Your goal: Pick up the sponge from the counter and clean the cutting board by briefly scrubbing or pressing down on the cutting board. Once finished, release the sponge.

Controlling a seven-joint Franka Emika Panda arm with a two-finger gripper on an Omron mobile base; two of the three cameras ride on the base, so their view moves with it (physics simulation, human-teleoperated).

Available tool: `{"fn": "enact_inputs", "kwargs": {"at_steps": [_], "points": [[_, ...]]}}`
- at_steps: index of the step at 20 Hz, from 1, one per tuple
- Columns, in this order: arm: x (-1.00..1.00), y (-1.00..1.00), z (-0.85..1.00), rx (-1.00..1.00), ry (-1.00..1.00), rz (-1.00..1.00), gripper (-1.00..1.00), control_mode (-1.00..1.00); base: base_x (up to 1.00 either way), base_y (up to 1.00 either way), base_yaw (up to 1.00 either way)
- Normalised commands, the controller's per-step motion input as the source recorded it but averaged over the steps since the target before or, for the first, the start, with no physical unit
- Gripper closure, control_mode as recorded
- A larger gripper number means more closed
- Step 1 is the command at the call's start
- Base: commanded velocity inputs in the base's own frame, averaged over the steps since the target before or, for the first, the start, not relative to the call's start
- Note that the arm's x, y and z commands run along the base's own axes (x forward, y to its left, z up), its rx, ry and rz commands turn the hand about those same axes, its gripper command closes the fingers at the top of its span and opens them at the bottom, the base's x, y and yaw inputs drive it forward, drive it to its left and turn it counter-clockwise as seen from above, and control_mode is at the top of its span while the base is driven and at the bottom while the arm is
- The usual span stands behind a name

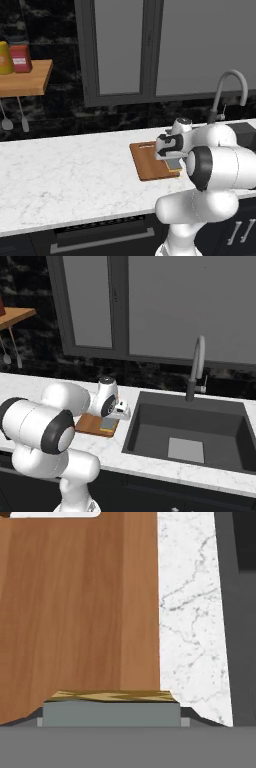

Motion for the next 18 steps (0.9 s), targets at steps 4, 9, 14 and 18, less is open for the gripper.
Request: {"fn": "enact_inputs", "kwargs": {"at_steps": [4,9,14,18], "points": [[0.96,0.23,0.11,0.00,0.00,-0.06,1.00,-1.00,0.00,0.00,0.00],[0.93,0.28,0.00,0.00,0.00,-0.13,1.00,-1.00,0.00,0.00,0.00],[0.48,0.26,-0.03,0.00,0.00,-0.13,1.00,-1.00,0.00,0.00,0.00],[0.06,0.02,-0.31,0.00,0.00,-0.04,1.00,-1.00,0.00,0.00,0.00]]}}
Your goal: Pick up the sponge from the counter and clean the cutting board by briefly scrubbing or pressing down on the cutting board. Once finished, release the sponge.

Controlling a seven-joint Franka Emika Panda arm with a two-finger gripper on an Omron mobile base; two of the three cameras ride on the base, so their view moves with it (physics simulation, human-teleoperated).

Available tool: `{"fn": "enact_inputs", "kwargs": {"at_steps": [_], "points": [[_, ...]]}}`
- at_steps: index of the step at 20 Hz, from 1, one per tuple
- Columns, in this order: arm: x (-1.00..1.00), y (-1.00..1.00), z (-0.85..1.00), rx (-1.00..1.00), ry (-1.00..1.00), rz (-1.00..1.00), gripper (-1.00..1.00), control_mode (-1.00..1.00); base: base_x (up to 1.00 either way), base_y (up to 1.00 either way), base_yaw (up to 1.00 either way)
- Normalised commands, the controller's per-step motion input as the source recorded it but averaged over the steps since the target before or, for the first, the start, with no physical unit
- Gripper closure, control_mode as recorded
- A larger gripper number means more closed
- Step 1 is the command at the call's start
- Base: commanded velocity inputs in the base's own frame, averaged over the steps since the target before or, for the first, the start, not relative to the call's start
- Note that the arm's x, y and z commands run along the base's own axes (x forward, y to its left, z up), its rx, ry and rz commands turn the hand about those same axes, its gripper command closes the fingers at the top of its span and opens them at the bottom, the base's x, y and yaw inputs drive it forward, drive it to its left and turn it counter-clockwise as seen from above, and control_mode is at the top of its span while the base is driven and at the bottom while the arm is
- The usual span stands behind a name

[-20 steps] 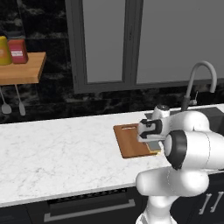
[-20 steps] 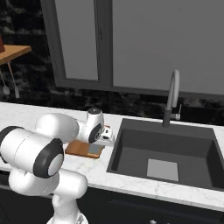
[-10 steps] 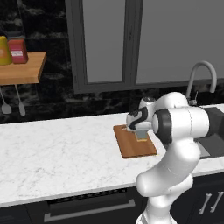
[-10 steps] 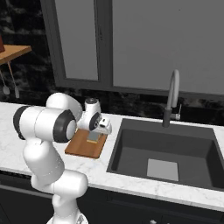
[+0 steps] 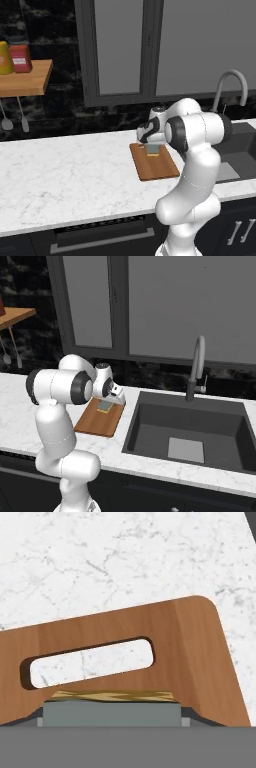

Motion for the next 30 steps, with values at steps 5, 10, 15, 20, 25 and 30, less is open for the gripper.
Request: {"fn": "enact_inputs", "kwargs": {"at_steps": [5,10,15,20,25,30], "points": [[0.00,0.00,-0.34,0.00,0.00,0.00,1.00,-1.00,0.00,0.00,0.00],[0.00,0.00,-0.31,0.00,-0.04,0.00,1.00,-1.00,0.00,0.00,0.00],[0.00,0.00,-0.32,0.00,-0.03,0.00,1.00,-1.00,0.00,0.00,0.00],[-0.20,0.03,-0.33,0.00,-0.01,0.00,1.00,-1.00,0.00,0.00,0.00],[-0.41,0.10,-0.35,-0.03,-0.02,0.00,1.00,-1.00,0.00,0.00,0.00],[-0.62,0.08,-0.36,-0.03,-0.08,0.00,1.00,-1.00,0.00,0.00,0.00]]}}
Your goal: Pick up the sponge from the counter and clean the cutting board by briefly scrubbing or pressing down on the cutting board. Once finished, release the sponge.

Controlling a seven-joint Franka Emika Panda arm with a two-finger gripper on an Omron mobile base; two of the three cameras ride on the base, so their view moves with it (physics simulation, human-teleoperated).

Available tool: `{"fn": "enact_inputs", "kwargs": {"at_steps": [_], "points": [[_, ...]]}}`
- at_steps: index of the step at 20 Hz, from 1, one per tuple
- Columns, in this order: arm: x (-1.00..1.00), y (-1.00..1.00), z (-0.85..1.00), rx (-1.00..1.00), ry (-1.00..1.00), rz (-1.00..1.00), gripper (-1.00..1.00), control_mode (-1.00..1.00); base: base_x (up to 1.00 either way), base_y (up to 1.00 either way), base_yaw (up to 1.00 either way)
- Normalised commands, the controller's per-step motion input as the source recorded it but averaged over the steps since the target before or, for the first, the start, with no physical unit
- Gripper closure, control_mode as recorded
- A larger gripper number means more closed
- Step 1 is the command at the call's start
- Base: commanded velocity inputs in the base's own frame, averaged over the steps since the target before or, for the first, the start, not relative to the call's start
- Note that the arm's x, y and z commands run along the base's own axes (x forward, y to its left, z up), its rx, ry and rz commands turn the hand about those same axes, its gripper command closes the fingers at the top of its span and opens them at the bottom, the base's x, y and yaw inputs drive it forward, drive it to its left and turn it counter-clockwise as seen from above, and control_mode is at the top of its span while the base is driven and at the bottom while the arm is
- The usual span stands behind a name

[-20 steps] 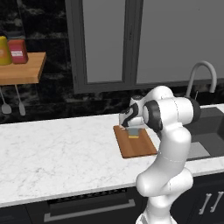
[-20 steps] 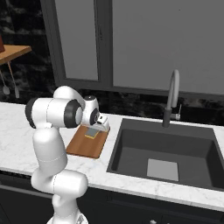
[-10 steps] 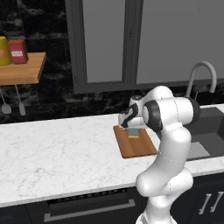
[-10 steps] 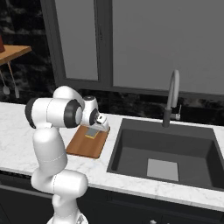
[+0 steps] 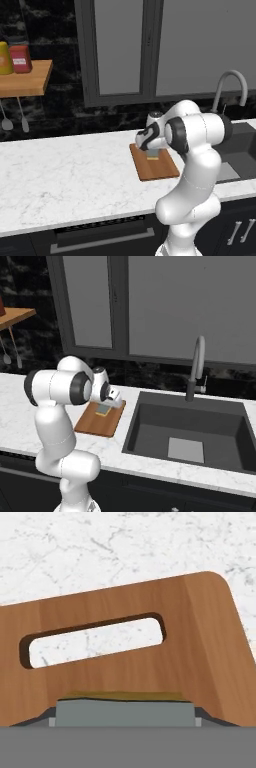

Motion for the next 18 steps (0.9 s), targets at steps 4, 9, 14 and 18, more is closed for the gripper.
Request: {"fn": "enact_inputs", "kwargs": {"at_steps": [4,9,14,18], "points": [[-0.66,0.05,-0.36,-0.02,-0.07,0.00,1.00,-1.00,0.00,0.00,0.00],[-0.73,0.03,-0.36,-0.02,-0.04,0.00,1.00,-1.00,0.00,0.00,0.00],[-0.76,0.05,-0.32,-0.03,-0.03,0.00,1.00,-1.00,0.00,0.00,0.00],[-0.75,0.07,-0.34,-0.03,-0.02,0.00,1.00,-1.00,0.00,0.00,0.00]]}}
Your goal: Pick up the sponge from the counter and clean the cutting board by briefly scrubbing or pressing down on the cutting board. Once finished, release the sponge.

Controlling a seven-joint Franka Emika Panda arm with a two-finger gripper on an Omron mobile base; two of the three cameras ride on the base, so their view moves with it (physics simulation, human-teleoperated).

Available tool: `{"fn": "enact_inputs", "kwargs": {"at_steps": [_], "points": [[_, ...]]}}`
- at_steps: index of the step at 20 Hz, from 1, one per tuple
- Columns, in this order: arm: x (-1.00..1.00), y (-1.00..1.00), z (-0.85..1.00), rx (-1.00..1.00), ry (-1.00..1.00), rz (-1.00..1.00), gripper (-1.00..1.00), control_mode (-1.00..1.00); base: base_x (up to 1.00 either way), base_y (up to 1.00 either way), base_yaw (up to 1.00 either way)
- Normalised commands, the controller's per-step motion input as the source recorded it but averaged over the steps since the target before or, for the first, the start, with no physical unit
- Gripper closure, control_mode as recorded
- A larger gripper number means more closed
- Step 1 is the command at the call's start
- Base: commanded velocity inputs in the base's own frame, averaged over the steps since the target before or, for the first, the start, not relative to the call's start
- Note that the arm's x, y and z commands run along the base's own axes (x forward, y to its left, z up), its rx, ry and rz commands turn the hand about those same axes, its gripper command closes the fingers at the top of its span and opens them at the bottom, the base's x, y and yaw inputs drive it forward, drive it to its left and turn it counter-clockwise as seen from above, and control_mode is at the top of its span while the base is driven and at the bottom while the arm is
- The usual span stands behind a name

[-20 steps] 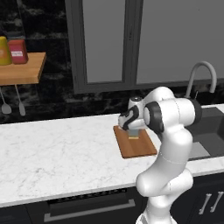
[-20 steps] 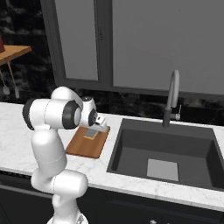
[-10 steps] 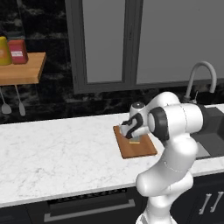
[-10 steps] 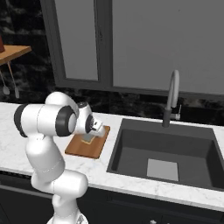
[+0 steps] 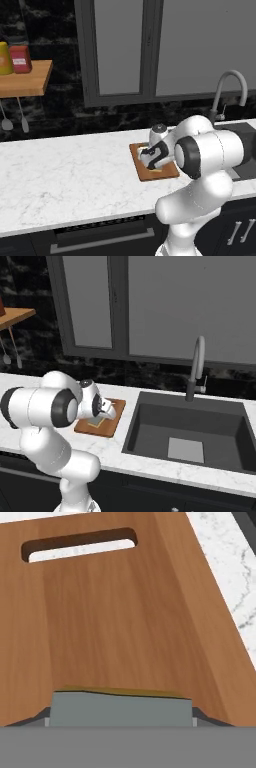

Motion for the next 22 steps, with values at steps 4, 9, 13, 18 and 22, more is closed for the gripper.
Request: {"fn": "enact_inputs", "kwargs": {"at_steps": [4,9,13,18,22], "points": [[-0.76,0.06,-0.36,-0.03,-0.02,0.00,1.00,-1.00,0.00,0.00,0.00],[-0.77,0.02,-0.33,-0.01,0.00,0.00,1.00,-1.00,0.00,0.00,0.00],[-0.73,0.01,-0.27,0.00,0.00,0.00,1.00,-1.00,0.00,0.00,0.00],[-0.36,0.02,0.06,0.01,0.00,0.00,1.00,-1.00,0.00,0.00,0.00],[0.08,0.00,0.27,0.03,0.02,0.00,1.00,-1.00,0.00,0.00,0.00]]}}
